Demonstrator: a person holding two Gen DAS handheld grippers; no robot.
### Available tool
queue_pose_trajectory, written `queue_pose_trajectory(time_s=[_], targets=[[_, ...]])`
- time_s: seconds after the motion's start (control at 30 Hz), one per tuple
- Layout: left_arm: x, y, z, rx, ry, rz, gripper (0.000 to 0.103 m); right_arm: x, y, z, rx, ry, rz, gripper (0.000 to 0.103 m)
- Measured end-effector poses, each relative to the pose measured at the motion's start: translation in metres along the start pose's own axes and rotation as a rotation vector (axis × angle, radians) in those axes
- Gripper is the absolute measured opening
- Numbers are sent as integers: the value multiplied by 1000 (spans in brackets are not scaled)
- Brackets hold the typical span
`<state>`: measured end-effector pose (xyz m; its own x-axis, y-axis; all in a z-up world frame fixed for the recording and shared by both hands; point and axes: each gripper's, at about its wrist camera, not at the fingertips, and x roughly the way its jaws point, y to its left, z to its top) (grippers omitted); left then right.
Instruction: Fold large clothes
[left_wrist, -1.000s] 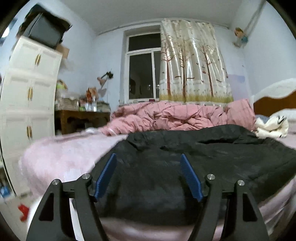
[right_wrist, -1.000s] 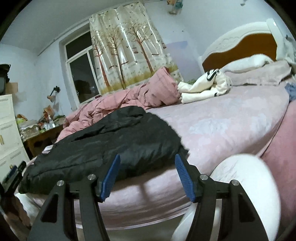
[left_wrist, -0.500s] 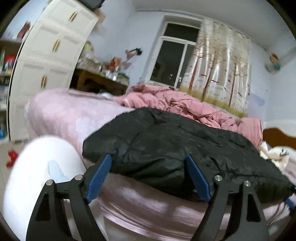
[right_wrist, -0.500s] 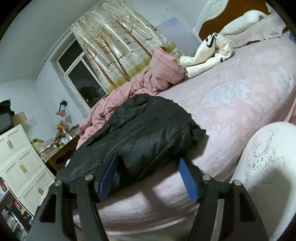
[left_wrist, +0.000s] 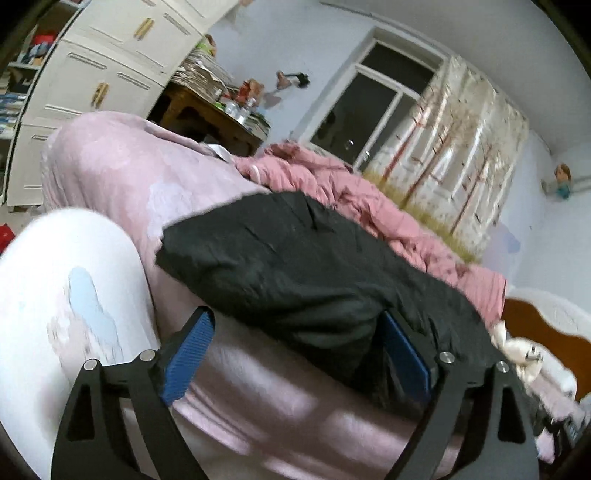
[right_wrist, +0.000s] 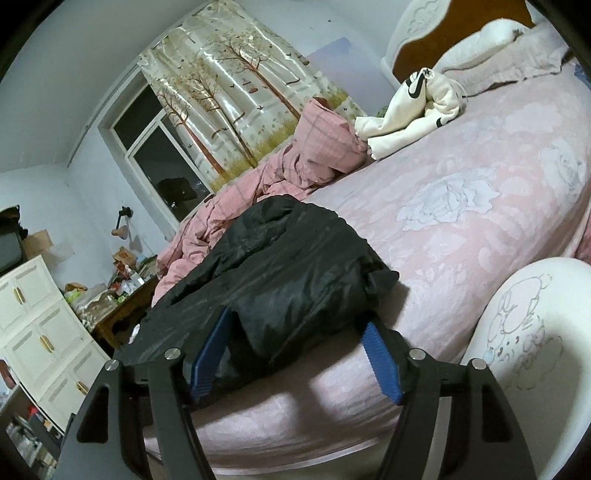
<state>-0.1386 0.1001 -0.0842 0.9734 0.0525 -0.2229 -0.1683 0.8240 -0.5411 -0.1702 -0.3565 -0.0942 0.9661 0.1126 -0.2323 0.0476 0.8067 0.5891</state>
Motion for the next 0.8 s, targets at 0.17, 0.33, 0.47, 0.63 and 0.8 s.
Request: queue_pose_trajectory(time_s=[0.17, 0.33, 0.47, 0.63, 0.8], targets=[[-2, 1, 11, 24, -95, 108, 90, 0, 0, -1, 1, -8, -2, 73], [12, 3, 15, 0, -62, 81, 94, -3, -2, -2, 24, -14, 22, 80], [29, 6, 20, -58, 18, 33, 94, 0, -3, -1, 42, -8, 34, 84], [35, 7, 24, -82, 31, 36, 71, 4, -2, 5, 52, 2, 44, 84], [34, 15, 25, -113, 34, 41, 42, 3, -15, 9, 140, -29, 77, 77]])
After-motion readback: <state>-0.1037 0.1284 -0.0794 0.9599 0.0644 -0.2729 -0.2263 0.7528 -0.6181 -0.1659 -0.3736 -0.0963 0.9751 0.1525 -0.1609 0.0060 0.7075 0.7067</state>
